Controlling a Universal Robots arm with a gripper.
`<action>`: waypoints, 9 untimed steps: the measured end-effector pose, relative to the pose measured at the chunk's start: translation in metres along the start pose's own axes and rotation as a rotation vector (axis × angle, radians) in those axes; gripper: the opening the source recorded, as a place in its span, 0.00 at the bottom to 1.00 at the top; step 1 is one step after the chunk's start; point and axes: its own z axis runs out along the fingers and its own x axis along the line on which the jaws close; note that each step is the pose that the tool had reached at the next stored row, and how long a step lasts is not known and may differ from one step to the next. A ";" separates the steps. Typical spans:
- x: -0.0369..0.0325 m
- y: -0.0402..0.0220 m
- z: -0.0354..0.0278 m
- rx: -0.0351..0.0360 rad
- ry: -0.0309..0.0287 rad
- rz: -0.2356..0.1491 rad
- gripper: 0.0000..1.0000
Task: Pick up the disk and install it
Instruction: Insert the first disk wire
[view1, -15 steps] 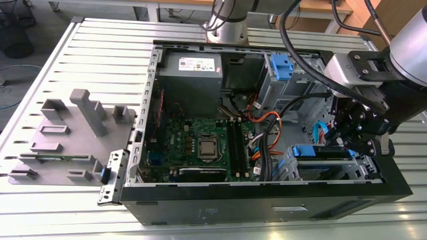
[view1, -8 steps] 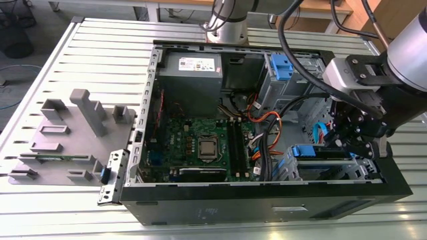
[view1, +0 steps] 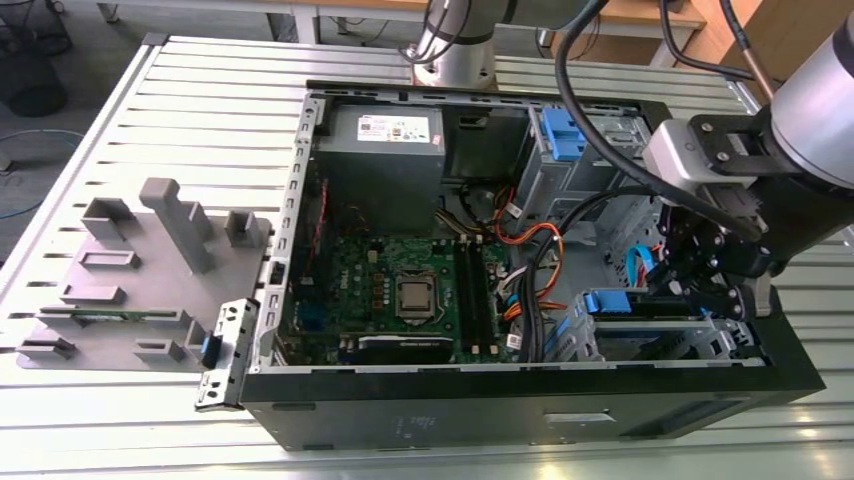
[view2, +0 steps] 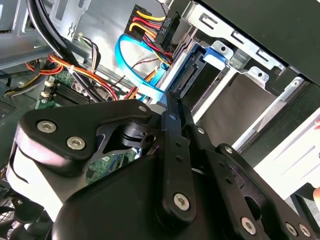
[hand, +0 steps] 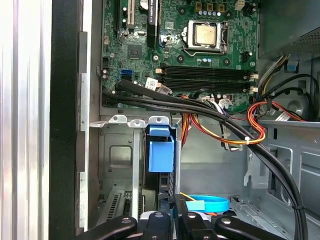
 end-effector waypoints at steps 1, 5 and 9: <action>0.0000 0.0000 0.0002 0.0000 -0.0001 0.000 0.16; 0.0000 -0.0005 0.0003 0.0000 -0.0002 0.000 0.16; 0.0001 -0.0006 0.0012 0.0000 -0.0004 0.000 0.16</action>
